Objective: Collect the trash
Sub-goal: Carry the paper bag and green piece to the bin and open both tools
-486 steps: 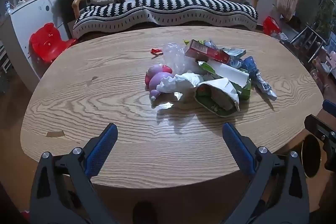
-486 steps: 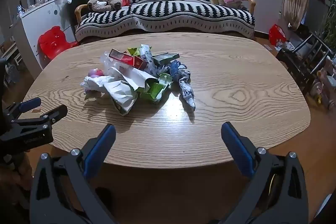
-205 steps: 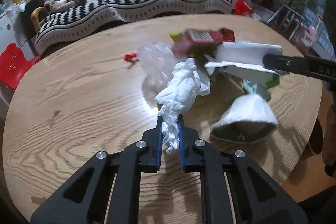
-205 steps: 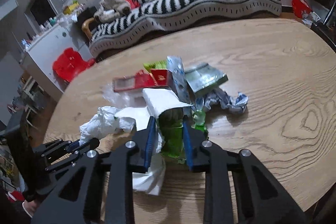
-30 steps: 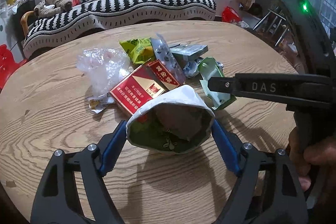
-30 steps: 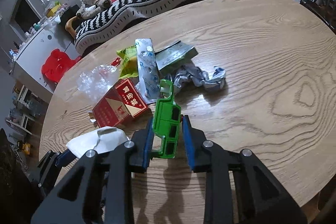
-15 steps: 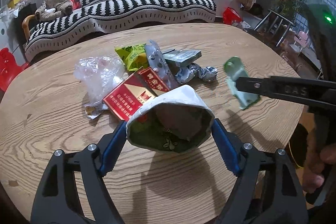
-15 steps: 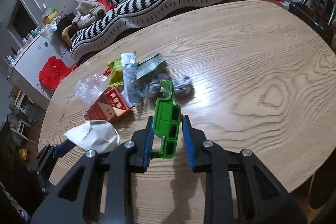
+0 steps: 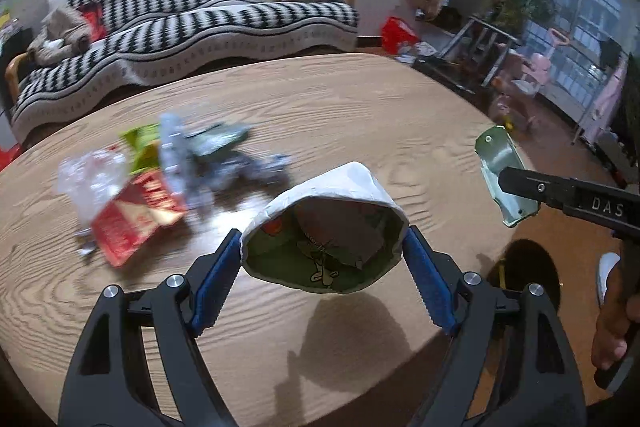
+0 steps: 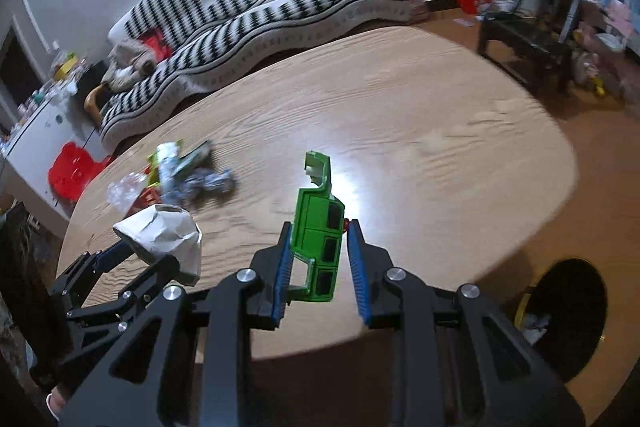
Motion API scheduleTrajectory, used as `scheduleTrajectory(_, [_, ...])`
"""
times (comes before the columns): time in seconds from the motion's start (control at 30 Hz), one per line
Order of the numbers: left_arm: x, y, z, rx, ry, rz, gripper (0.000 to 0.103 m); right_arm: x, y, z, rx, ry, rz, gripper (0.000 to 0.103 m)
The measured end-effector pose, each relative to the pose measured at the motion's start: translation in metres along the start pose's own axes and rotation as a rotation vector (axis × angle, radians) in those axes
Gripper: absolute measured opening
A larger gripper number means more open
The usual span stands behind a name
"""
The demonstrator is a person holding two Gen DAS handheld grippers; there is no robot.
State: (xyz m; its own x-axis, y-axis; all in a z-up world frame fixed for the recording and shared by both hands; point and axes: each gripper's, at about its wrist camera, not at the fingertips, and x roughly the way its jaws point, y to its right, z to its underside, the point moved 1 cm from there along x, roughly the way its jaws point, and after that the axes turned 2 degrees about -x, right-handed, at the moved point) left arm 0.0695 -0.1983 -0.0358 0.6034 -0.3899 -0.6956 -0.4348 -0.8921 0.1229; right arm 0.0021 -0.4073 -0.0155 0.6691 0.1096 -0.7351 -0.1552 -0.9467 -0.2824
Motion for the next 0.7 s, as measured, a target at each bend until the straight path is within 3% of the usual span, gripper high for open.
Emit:
scheduleTrajectory(0.37, [0.023, 0.124, 0.008, 0.108, -0.028, 0.153, 0.079, -0.072, 0.127, 0.031, 0.140, 0.058, 0.116, 0.027])
scheduleTrajectory(0.7, [0.058, 0.236, 0.040, 0.193, -0.102, 0.282, 0.079, -0.111, 0.251, 0.082, 0.308, 0.049, 0.245, 0.027])
